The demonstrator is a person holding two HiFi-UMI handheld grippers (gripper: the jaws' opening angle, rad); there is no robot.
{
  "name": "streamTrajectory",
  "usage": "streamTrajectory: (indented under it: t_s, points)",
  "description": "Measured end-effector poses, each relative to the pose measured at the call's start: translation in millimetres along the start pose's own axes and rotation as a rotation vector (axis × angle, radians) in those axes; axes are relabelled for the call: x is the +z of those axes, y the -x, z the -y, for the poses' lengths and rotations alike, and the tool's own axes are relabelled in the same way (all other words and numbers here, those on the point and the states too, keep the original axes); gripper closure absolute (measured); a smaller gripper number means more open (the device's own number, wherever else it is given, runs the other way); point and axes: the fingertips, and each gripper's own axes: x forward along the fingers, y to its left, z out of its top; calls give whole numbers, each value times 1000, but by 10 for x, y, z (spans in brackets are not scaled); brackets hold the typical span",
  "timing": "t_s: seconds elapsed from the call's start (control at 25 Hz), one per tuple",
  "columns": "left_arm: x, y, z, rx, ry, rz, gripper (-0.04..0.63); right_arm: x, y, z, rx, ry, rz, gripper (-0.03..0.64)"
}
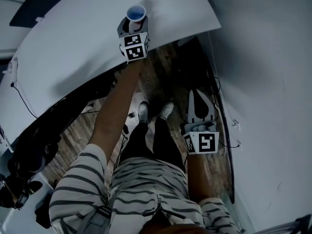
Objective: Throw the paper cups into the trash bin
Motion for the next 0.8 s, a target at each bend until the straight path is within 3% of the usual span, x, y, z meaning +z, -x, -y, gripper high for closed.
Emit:
streamTrajectory:
  t_s: [0.32,0.8]
  points:
    - [237,338,190,-41,16,34,310,116,141,32,-32,-9,23,607]
    - [706,1133,585,-133,-30,87,310,421,449,15,-98,5,67,607]
